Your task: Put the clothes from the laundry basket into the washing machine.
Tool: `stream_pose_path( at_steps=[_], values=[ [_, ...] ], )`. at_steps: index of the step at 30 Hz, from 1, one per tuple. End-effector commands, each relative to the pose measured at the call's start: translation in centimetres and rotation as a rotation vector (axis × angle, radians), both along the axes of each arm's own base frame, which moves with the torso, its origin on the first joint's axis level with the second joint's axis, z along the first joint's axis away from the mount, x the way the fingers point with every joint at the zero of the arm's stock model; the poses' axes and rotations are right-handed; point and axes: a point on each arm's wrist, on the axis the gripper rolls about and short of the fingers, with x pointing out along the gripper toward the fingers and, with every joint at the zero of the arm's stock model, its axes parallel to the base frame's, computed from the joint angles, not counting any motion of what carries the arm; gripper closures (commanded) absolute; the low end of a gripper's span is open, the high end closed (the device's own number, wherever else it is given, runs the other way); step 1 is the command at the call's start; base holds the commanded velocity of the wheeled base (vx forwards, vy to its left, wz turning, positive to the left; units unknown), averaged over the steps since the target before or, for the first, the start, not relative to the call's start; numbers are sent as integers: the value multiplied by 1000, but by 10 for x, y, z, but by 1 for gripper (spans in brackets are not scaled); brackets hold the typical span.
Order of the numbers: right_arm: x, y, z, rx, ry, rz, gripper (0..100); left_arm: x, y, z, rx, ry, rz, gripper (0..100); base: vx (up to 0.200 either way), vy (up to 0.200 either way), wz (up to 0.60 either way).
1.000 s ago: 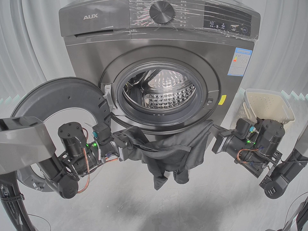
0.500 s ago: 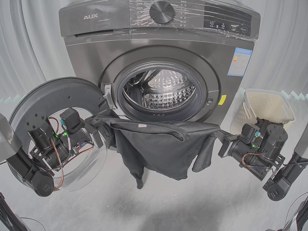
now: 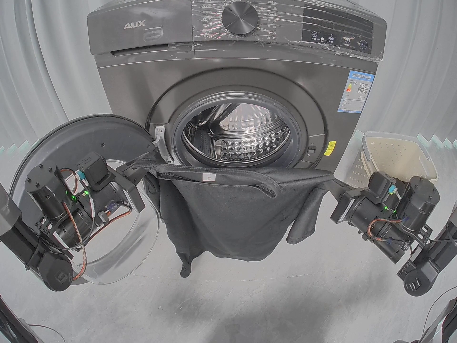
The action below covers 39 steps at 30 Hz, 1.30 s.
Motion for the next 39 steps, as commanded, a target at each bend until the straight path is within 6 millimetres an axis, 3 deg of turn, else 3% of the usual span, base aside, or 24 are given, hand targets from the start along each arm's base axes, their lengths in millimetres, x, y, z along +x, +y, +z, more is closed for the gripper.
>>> stream_pose_path(
  at_steps=[1,7,12,39],
  values=[
    [-7,-1,17,33,-59,6,100,-1,-2,2,-4,-8,-4,100,0,0,0],
    [-8,-2,21,39,-72,1,100,-2,-10,3,-17,-9,-4,100,0,0,0],
    [-9,-3,36,69,-124,-32,100,-4,-14,4,-36,3,-15,100,0,0,0],
    [-7,-6,39,75,-137,-46,100,-4,-16,1,-38,20,-22,100,0,0,0]
  ],
)
